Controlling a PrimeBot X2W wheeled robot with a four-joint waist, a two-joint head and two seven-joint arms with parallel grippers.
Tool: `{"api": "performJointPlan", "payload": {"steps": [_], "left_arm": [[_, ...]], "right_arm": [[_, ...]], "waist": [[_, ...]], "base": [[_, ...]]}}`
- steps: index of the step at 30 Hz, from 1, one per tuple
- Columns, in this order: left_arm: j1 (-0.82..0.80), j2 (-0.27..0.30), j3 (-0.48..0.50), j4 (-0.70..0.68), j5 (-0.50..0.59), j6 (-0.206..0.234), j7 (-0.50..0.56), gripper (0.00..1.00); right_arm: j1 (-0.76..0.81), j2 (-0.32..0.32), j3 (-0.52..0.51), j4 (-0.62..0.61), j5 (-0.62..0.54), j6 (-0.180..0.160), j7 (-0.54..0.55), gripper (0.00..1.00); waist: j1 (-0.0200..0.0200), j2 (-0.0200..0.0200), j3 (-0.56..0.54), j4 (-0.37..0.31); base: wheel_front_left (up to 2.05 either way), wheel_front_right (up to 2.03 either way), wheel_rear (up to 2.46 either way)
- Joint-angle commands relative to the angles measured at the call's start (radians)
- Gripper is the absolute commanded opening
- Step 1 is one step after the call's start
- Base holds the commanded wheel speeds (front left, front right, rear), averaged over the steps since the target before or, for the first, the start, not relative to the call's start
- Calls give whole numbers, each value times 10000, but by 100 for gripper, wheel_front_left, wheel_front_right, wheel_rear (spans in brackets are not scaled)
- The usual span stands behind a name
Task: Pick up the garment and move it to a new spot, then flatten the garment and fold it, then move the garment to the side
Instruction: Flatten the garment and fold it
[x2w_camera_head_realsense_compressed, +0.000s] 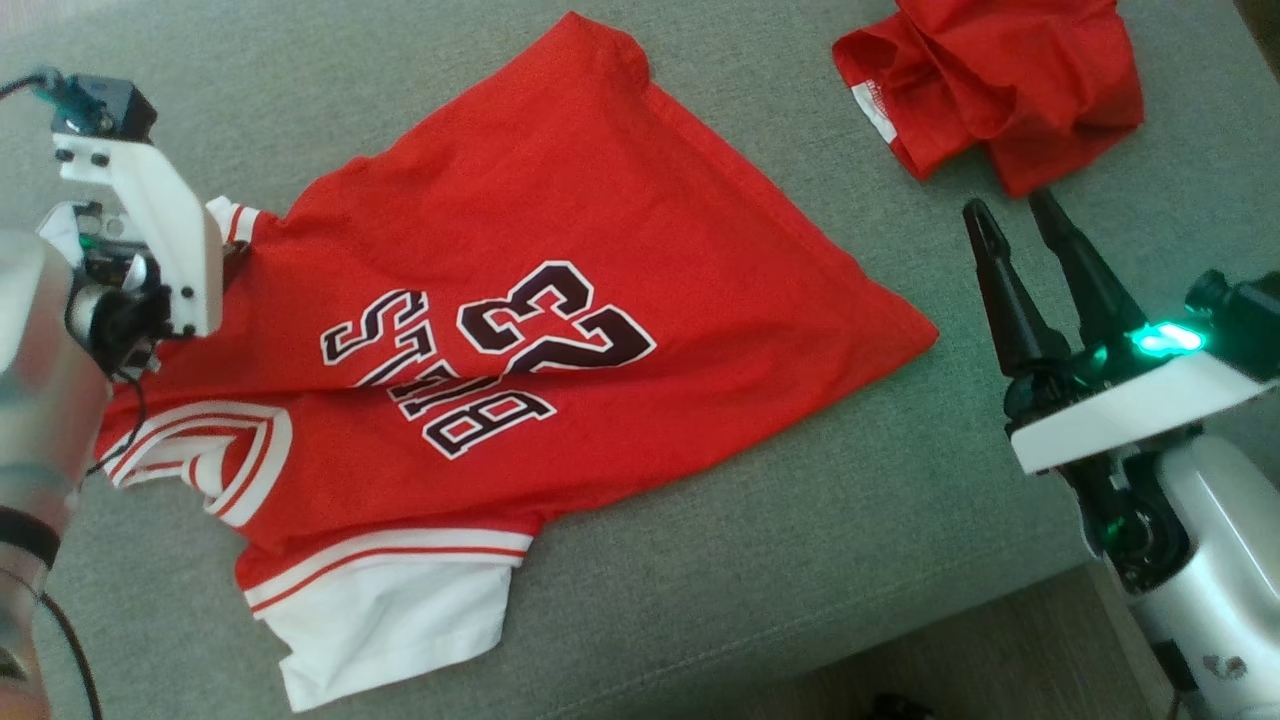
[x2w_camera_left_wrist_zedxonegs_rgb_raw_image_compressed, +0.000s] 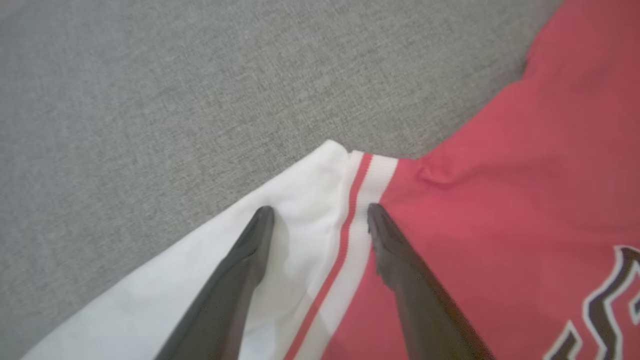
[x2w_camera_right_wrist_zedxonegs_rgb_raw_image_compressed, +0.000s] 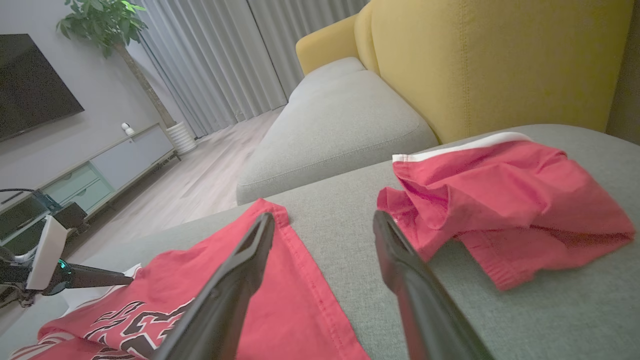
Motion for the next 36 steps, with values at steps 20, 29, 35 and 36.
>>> {"api": "performJointPlan", "payload": {"steps": [20, 29, 35, 36], "left_arm": [[-2055, 1210, -1640, -804, -163, 27, -1750, 0], [-3363, 933, -1748, 215, 719, 581, -3714, 0], [-3489, 454, -1794, 1022, 792, 656, -4684, 100], [-3441, 350, -1807, 1162, 759, 614, -4766, 100]], "right_arm": [[262, 98, -247, -449, -370, 69, 189, 100], [-54, 212, 47, -299, -300, 69, -4, 100], [-202, 276, 239, -86, -238, 69, -105, 100], [-197, 276, 265, -47, -228, 69, -115, 100]], "waist": [[0, 0, 462, -87], [0, 0, 855, -465], [0, 0, 740, -519], [0, 0, 669, -480]], "base": [[0, 0, 0], [0, 0, 0], [0, 0, 0], [0, 0, 0]]}}
